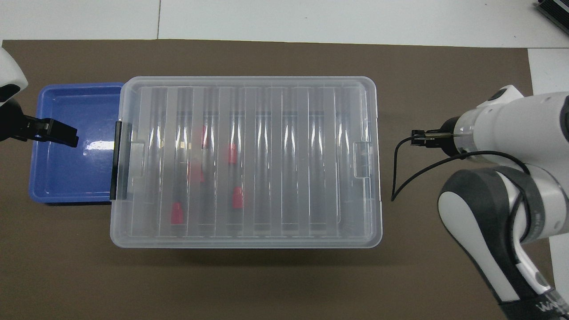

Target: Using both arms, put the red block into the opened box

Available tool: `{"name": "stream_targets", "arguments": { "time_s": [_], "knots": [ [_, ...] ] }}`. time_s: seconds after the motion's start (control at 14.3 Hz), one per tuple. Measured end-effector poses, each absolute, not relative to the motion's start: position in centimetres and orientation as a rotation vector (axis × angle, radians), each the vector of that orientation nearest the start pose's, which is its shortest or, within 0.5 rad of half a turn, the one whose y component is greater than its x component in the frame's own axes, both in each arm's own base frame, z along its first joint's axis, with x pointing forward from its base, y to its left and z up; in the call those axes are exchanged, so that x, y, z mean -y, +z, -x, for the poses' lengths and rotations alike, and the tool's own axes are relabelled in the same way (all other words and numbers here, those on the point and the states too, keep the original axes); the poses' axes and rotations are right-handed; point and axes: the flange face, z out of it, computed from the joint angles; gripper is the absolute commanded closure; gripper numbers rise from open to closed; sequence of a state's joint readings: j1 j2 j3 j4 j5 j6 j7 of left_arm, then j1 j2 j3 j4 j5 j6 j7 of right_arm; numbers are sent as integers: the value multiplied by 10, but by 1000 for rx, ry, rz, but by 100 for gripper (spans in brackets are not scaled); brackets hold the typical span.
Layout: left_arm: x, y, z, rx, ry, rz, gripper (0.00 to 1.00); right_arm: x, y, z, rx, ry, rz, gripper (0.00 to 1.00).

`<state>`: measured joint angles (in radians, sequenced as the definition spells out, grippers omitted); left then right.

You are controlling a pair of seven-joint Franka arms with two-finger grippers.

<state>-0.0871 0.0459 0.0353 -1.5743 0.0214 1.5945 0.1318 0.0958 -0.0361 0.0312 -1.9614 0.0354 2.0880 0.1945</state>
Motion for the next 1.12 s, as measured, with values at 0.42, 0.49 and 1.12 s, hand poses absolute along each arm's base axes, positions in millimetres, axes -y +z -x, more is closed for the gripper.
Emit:
{"name": "stream_targets", "arguments": {
  "time_s": [0.42, 0.49, 1.12],
  "knots": [
    [14, 603, -567, -250, 35, 3109, 0, -14, 573, -554, -279, -223, 3074, 0],
    [14, 603, -567, -248, 35, 3109, 0, -15, 582, -555, -277, -213, 3075, 0],
    [13, 603, -567, -246, 34, 3109, 0, -31, 610, -562, -231, -12, 3101, 0]
  ]
}}
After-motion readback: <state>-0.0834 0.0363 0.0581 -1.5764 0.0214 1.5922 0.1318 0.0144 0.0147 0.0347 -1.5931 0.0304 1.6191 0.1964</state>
